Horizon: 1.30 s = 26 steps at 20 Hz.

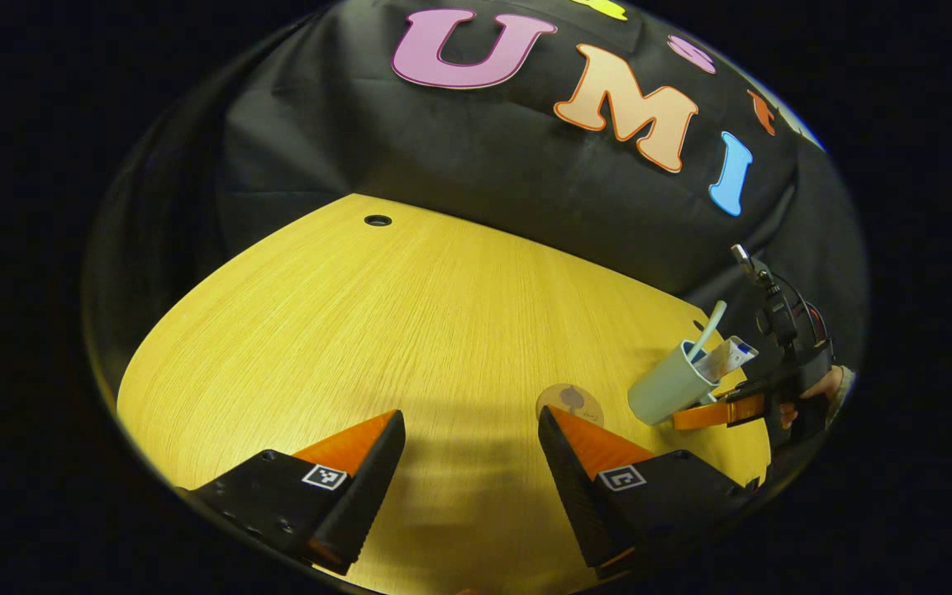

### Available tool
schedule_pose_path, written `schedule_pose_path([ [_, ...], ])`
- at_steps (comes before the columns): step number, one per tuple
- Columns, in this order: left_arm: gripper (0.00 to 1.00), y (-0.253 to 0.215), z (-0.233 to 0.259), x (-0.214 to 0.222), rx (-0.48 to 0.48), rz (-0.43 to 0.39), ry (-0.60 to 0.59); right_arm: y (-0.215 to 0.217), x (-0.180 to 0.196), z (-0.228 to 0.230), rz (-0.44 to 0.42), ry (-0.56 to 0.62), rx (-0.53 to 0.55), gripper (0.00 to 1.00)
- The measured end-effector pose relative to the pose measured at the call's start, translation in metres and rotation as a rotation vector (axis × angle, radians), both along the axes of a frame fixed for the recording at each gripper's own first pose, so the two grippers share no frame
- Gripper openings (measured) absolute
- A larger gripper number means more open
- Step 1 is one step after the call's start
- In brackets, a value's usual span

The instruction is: Put the toothbrush and toothpaste on the desktop into the cup, then pick up the cup and place it on the coaster on the desktop.

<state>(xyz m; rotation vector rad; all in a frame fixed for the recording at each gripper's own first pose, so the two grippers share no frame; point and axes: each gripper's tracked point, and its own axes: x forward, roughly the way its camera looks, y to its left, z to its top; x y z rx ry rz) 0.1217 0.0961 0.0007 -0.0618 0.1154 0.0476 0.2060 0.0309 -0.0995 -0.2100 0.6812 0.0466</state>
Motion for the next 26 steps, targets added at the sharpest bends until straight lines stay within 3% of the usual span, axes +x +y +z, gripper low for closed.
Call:
schedule_pose_path([
  [1,0.94,-0.001,0.0,0.002,0.0,-0.009,0.005,0.0,0.0,0.002,-0.003,0.001,-0.019,0.31],
  [11,0.94,-0.01,-0.011,0.008,0.018,-0.072,0.053,-0.001,0.002,0.006,0.031,-0.038,-0.09,0.32],
  [26,0.94,0.027,-0.022,0.001,-0.013,-0.023,0.074,0.002,0.011,0.014,0.182,-0.016,-0.131,0.32],
])
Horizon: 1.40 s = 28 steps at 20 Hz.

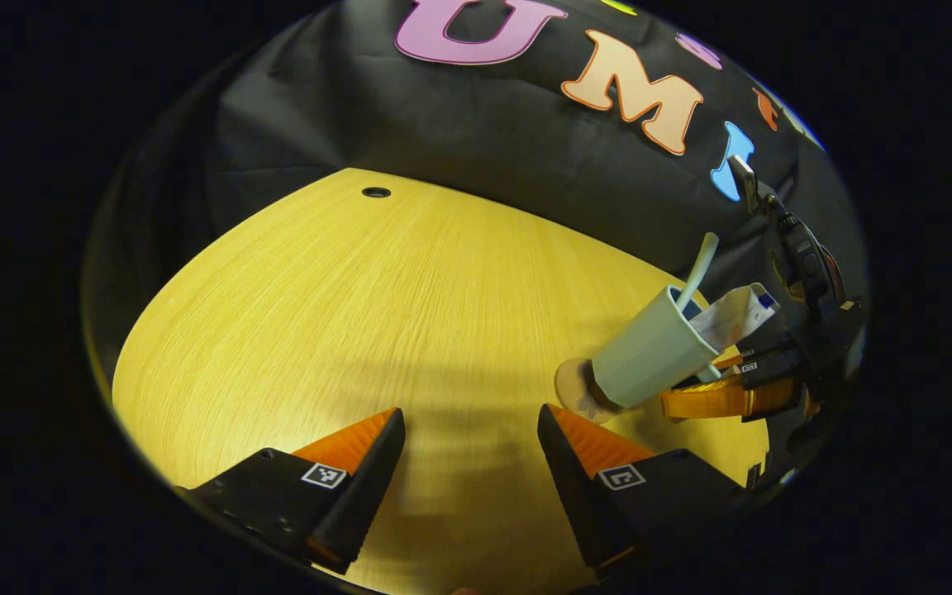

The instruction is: Put the toothbrush and toothpaste on the desktop into the cup, then pick up the cup and place it on the coaster on the desktop.

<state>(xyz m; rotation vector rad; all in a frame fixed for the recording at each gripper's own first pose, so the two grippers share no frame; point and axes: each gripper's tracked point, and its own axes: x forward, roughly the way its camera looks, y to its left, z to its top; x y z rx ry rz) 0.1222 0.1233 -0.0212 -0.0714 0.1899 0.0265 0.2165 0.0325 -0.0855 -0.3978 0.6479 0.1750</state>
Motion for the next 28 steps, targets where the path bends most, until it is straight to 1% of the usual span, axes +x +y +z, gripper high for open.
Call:
schedule_pose_path([
  [3,0.94,0.006,-0.001,-0.001,-0.008,0.017,0.007,-0.001,0.0,0.0,0.007,0.017,-0.02,0.32],
  [8,0.94,0.009,-0.003,0.0,-0.049,0.03,0.014,0.001,0.003,-0.001,0.021,0.032,-0.037,0.32],
  [12,0.94,0.011,-0.004,-0.001,-0.051,0.035,0.014,-0.005,0.002,0.002,0.015,0.037,-0.08,0.32],
  [17,0.94,0.011,-0.007,-0.003,-0.053,0.031,0.019,-0.004,0.002,-0.006,0.016,0.051,-0.078,0.33],
  [19,0.94,0.009,-0.009,-0.005,-0.043,0.027,0.023,-0.004,0.0,-0.008,0.02,0.06,-0.081,0.54],
  [22,0.94,0.008,-0.007,-0.007,-0.02,0.031,0.031,-0.002,-0.012,-0.016,0.036,0.093,-0.044,0.87],
  [23,0.94,0.005,-0.01,-0.009,-0.016,0.032,0.032,-0.003,-0.016,-0.02,0.035,0.1,-0.031,1.0],
  [25,0.94,0.0,-0.012,-0.015,-0.01,0.031,0.04,-0.009,-0.024,-0.022,0.029,0.089,-0.009,0.99],
  [28,0.94,-0.014,-0.012,-0.022,0.006,0.022,0.046,-0.022,-0.025,-0.018,-0.014,0.044,0.045,0.99],
])
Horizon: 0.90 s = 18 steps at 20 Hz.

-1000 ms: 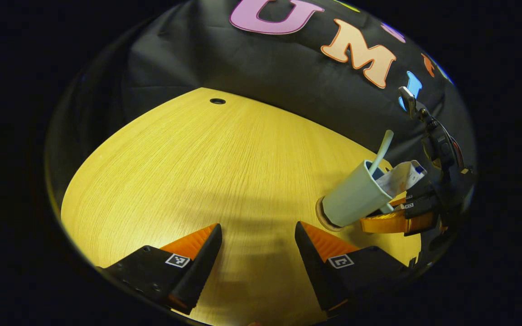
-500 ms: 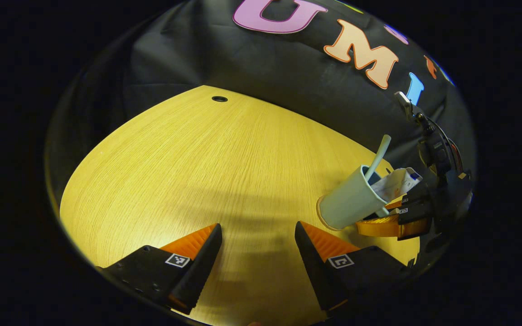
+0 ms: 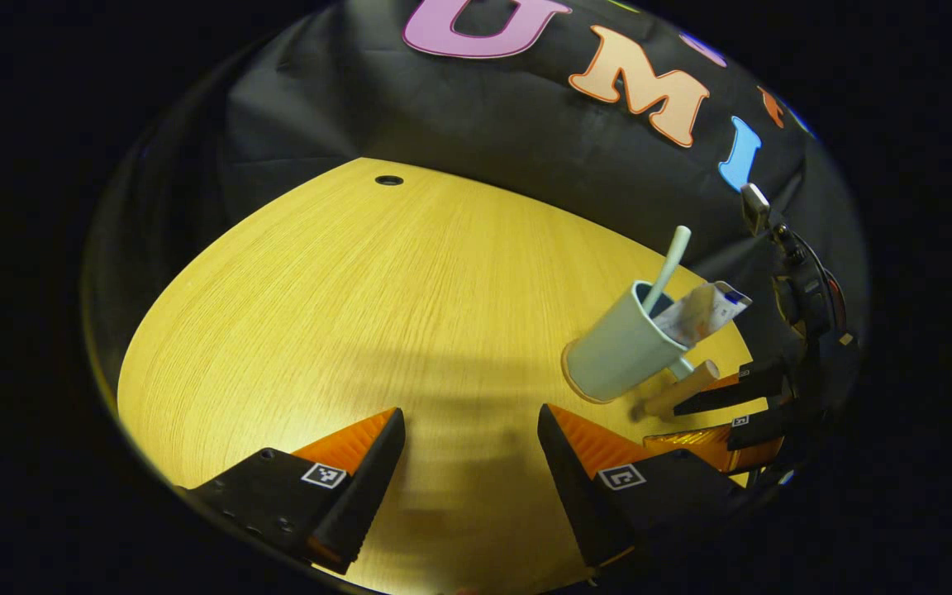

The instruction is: Put the toothbrush and toothpaste on the desktop into the cup, then pick up the cup and place it on the coaster on the desktop.

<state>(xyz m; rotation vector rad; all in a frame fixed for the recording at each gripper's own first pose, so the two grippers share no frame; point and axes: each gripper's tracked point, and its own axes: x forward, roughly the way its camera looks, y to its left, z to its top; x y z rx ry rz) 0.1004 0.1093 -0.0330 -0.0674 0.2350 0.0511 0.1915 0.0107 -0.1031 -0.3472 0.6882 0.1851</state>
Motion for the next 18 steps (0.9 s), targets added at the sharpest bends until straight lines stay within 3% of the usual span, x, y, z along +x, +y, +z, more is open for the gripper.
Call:
schedule_pose_path([
  [7,0.94,-0.056,0.004,-0.013,0.034,-0.039,-0.005,-0.034,-0.001,0.036,-0.128,-0.204,0.172,1.0],
  [11,0.94,-0.088,0.003,-0.014,0.051,-0.053,-0.023,-0.06,-0.012,0.046,-0.158,-0.288,0.199,1.0],
  [18,0.94,-0.109,0.004,-0.015,0.015,-0.003,-0.051,-0.094,-0.032,0.051,-0.174,-0.368,0.224,1.0],
])
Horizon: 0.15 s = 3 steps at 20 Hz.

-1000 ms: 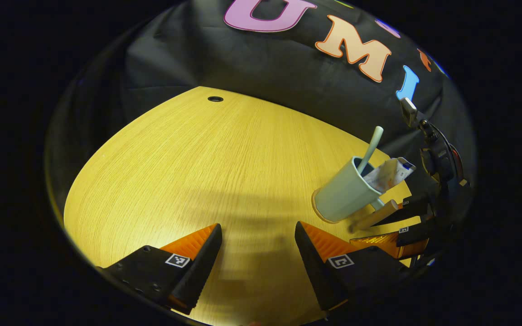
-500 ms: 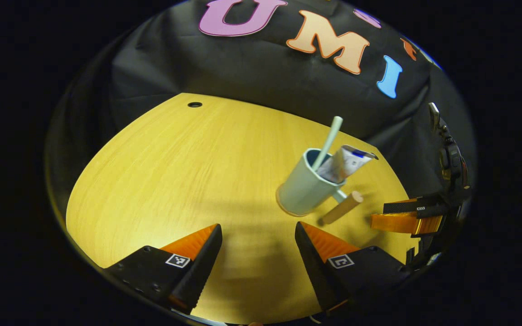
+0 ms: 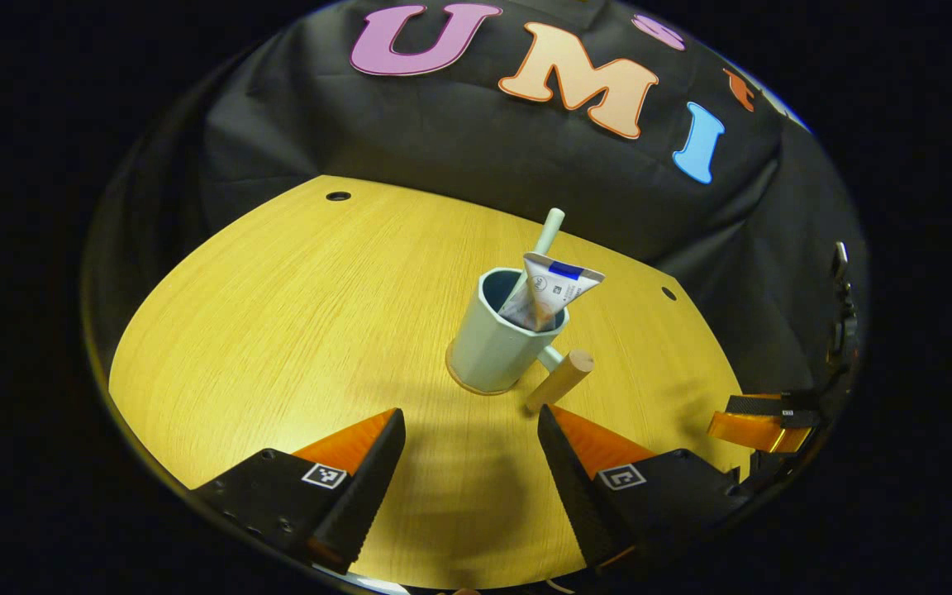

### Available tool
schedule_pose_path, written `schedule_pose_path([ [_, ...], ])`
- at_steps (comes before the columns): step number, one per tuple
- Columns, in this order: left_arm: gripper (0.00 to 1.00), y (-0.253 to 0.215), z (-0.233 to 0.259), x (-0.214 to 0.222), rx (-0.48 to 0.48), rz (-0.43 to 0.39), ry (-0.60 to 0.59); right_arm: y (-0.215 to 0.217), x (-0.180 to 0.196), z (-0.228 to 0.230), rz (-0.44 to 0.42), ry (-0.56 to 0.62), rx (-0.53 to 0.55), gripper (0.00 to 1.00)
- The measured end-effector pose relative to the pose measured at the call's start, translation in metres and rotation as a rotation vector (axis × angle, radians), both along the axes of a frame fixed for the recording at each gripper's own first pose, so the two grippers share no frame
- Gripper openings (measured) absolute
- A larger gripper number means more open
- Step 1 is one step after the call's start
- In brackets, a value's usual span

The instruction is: Put the toothbrush and toothpaste on the desktop into the cup, then pick up the cup and place it on the coaster on the desktop.

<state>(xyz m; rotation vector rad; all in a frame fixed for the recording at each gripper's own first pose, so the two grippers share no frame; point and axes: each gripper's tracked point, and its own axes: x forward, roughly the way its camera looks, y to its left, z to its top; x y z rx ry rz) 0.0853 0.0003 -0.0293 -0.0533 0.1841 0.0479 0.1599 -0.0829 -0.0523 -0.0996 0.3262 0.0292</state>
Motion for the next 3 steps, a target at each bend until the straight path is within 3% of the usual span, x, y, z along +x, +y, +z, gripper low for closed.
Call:
schedule_pose_path([
  [3,0.94,0.0008,0.008,0.0015,-0.015,0.022,-0.031,-0.0067,-0.0035,-0.0006,-0.01,-0.016,0.019,0.98],
])
